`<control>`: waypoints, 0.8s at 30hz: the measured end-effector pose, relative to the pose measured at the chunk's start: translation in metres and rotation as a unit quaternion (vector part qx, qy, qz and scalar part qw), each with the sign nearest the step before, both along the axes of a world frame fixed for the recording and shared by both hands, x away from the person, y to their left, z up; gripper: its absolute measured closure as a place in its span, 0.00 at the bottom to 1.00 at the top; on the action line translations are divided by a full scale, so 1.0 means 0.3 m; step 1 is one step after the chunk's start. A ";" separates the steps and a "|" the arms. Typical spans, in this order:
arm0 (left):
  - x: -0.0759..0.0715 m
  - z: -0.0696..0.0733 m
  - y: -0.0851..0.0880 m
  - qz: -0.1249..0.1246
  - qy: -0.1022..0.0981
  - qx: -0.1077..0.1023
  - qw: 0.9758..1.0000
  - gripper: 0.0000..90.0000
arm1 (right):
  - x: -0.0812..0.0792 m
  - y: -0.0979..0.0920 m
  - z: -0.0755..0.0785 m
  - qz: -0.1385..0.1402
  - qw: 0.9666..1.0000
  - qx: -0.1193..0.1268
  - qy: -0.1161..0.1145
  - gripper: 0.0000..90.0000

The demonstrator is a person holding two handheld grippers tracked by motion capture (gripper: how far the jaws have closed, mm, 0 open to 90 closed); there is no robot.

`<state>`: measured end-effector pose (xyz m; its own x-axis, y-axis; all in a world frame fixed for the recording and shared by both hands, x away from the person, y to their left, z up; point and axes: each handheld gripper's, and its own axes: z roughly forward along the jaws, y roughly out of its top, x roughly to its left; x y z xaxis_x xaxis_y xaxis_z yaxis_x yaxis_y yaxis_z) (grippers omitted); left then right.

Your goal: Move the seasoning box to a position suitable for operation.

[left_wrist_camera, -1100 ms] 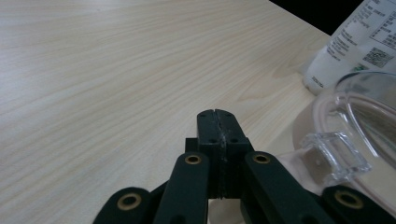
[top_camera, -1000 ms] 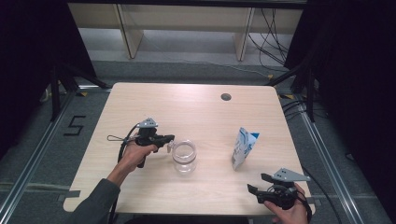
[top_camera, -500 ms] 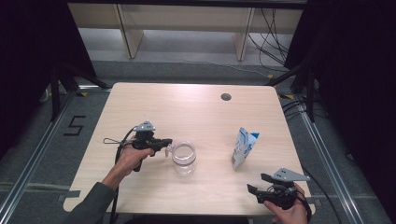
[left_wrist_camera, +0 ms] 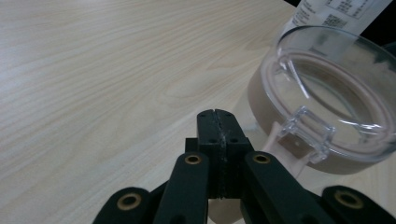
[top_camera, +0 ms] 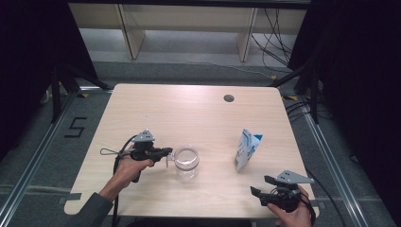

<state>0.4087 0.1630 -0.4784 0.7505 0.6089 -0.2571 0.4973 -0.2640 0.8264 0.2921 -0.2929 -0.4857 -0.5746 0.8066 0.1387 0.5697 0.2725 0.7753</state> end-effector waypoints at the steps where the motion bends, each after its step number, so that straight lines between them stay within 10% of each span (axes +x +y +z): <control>1: 0.000 0.000 0.000 0.000 0.000 0.000 1.000 0.99 | 0.000 0.000 0.000 0.000 1.000 0.000 0.000 0.30; 24: -0.098 0.053 0.081 0.041 -0.022 -0.027 0.999 0.98 | 0.001 0.001 0.001 0.009 1.000 0.002 0.002 0.30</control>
